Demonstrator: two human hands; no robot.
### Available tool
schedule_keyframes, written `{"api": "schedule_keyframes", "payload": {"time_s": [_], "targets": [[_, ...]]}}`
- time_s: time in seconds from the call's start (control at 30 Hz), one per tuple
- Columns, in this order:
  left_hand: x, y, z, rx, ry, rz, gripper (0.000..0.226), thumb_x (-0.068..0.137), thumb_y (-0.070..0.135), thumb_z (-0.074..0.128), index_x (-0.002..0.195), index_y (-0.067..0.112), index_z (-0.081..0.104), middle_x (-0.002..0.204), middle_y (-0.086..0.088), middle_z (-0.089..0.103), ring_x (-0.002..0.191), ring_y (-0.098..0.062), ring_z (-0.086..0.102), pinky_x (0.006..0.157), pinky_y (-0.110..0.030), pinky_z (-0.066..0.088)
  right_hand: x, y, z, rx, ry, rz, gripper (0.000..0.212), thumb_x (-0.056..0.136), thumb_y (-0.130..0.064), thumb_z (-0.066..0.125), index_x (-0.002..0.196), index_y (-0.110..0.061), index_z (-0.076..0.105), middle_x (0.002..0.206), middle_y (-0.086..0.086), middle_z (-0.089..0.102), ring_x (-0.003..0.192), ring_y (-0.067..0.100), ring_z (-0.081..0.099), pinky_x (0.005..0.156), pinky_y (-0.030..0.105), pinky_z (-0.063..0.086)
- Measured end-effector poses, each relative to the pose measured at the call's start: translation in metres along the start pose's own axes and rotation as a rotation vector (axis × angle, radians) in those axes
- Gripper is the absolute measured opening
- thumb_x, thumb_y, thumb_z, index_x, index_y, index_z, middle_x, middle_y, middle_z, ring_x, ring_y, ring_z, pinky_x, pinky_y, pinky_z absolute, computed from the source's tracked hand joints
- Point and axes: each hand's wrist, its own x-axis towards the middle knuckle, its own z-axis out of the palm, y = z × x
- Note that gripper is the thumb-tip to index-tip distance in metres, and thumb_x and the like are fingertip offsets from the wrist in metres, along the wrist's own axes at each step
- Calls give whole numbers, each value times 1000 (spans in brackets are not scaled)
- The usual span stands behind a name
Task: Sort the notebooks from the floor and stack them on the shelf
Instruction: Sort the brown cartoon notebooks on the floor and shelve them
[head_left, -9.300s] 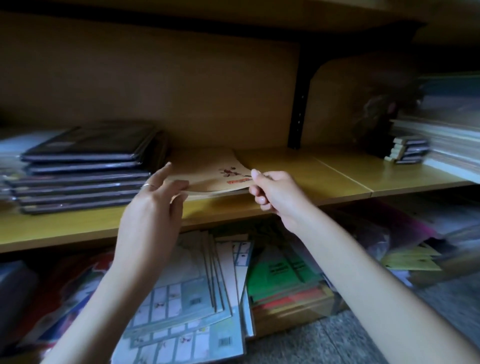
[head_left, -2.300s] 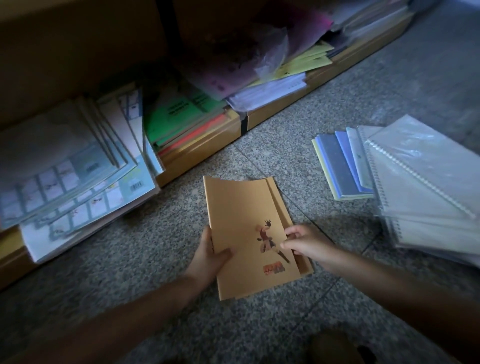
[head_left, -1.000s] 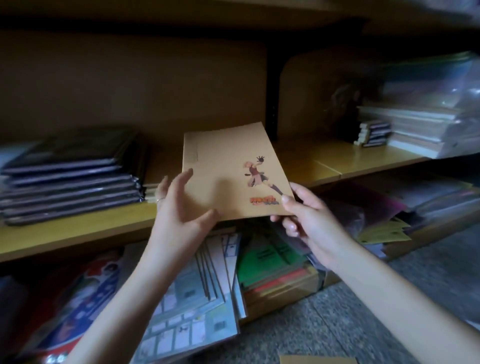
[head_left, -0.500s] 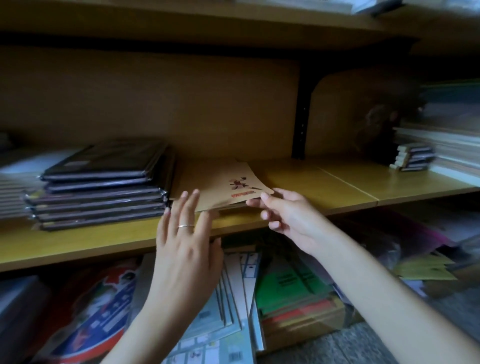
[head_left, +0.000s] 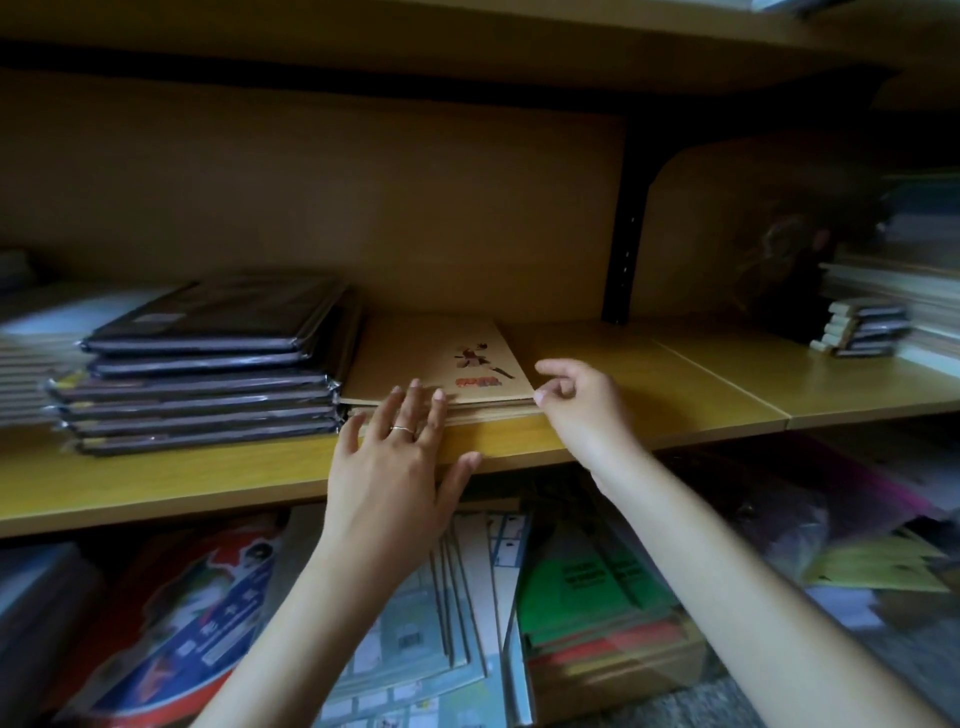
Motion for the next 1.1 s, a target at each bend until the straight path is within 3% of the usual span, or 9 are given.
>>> {"api": "schedule_keyframes", "payload": {"time_s": [0.1, 0.2, 0.3, 0.47, 0.6, 0.7, 0.87, 0.97, 1.1], "targets": [[4, 1, -3, 61, -56, -23, 92, 76, 73, -7, 149, 24, 19, 156, -2, 21, 143, -22, 22, 110, -43, 25, -9, 6, 8, -264, 121, -219, 27, 93, -11, 52, 113, -29, 57, 114, -12, 56, 80, 1, 53, 56, 11, 41], [11, 5, -4, 85, -82, -45, 103, 66, 78, -18, 151, 25, 7, 159, -1, 10, 144, -21, 14, 110, -44, 22, -21, 7, 9, -519, 69, -427, 37, 94, -12, 49, 128, -25, 53, 131, -14, 47, 85, 7, 58, 63, 18, 51], [15, 8, -1, 90, -101, -65, 110, 60, 79, -23, 151, 25, 3, 159, -1, 5, 145, -21, 10, 111, -46, 19, -22, 1, 6, -677, -32, -445, 46, 92, -14, 51, 136, -26, 45, 140, -16, 39, 99, 14, 59, 78, 27, 53], [15, 10, -2, 98, -154, -74, 114, 53, 80, -26, 150, 25, -4, 159, -3, -6, 146, -20, 1, 113, -47, 15, -23, 1, 9, -790, -83, -448, 54, 92, -20, 56, 141, -28, 37, 145, -13, 32, 103, 18, 58, 75, 28, 50], [15, 11, -7, 67, -199, -75, 110, 58, 84, -19, 150, 25, -4, 158, -4, -8, 146, -19, -1, 113, -49, 13, -22, 3, 5, -719, -112, -471, 51, 95, -16, 49, 142, -31, 36, 148, -16, 29, 104, 14, 57, 73, 21, 46], [9, 9, -7, -3, -86, -40, 100, 71, 80, -9, 149, 23, 16, 159, -7, -1, 146, -19, 7, 112, -47, 19, -29, 9, -7, -436, -199, -499, 44, 95, -12, 46, 134, -32, 48, 143, -21, 36, 108, 1, 53, 84, 13, 41], [-27, 26, 2, -334, 335, 396, 27, 90, 28, 47, 109, 13, 60, 126, -7, 55, 109, -25, 56, 86, -36, 45, -73, 46, -47, -139, -42, -544, 29, 88, 3, 47, 90, -20, 66, 95, -17, 59, 73, 18, 60, 65, 29, 47], [-52, 57, 18, -454, 25, 674, 23, 86, 24, 49, 101, 14, 64, 104, -3, 64, 90, -20, 60, 76, -33, 47, -109, 90, -71, -148, -80, -393, 32, 82, 3, 45, 77, -23, 63, 81, -15, 61, 71, 8, 58, 63, 18, 42], [-95, 105, 61, -993, -954, 449, 18, 92, 12, 57, 108, 11, 64, 103, -2, 65, 89, -3, 57, 80, -17, 44, -172, 173, -94, -275, -308, -8, 36, 84, 10, 48, 81, -23, 63, 76, -20, 60, 70, -10, 57, 63, 5, 37]]}}
